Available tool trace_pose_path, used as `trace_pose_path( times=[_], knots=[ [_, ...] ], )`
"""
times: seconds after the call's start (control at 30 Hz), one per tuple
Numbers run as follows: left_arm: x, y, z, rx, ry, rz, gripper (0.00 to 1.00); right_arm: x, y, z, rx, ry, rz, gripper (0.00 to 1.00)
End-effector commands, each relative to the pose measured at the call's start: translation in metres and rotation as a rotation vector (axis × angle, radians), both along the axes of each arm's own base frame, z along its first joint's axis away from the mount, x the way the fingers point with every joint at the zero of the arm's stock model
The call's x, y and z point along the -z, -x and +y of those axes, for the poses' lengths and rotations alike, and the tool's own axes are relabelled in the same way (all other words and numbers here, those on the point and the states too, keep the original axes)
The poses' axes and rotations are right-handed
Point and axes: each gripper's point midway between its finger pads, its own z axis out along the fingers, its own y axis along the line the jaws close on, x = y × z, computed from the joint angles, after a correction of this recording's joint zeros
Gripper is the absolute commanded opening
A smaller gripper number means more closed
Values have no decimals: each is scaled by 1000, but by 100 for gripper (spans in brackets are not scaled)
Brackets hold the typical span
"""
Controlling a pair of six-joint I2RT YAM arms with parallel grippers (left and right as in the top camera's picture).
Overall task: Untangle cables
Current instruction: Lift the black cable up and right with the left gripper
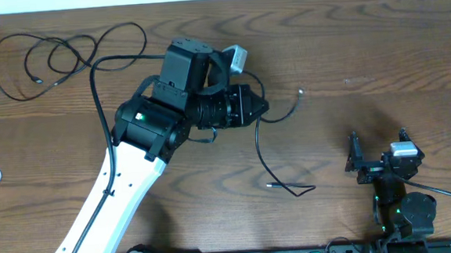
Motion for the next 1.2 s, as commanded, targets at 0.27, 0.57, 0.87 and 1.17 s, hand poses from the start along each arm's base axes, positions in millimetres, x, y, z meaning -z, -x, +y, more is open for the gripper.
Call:
trace_pose_path(
  times=[0.27,0.57,0.87,1.17],
  knots=[
    [-12,29,-21,226,11,-159,8,-21,36,105,-602,-720,164,99],
    [-13,30,-21,208,19,-132,7,-140,104,137,-1007,-379,-230,99],
    [-40,16,-30,116,116,-118,7,-145,147,164,-1342,-224,20,99],
    [-91,15,-46,130,321,-142,7,-156,127,165,-1361,-200,2,99]
  ],
)
